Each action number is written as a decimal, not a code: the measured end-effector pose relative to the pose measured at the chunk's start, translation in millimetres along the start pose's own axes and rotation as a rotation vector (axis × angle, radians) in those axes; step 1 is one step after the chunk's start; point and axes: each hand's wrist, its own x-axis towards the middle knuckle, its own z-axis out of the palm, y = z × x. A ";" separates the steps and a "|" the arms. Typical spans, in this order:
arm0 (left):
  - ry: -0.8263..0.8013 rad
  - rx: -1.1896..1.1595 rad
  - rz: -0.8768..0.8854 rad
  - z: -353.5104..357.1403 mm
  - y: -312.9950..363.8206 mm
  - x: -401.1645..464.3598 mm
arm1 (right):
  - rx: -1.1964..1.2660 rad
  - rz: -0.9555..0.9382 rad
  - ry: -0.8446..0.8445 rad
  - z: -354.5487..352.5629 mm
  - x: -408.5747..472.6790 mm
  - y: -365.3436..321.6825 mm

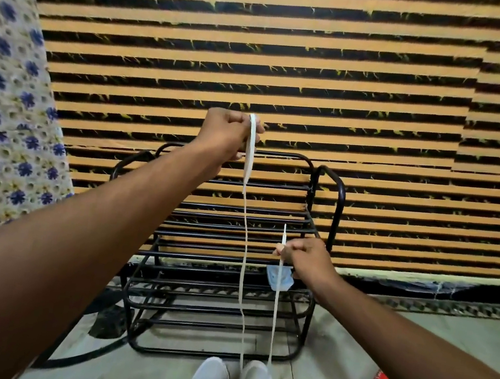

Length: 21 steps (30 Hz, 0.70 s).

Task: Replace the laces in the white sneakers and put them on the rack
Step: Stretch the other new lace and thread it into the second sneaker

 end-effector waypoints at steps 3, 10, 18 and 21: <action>-0.026 0.015 -0.008 -0.1 -14.5 -4.1 | 0.048 0.007 -0.020 -2.0 -0.4 5.1; -0.256 0.136 0.002 9.1 -68.9 -34.4 | 0.186 0.066 -0.073 -2.3 -10.0 29.2; -0.642 0.439 -0.170 46.0 -191.9 -78.7 | -0.097 0.144 -0.097 24.8 -15.5 102.7; -0.695 0.433 -0.265 62.6 -239.0 -100.8 | -0.138 0.206 -0.086 36.1 -19.2 138.5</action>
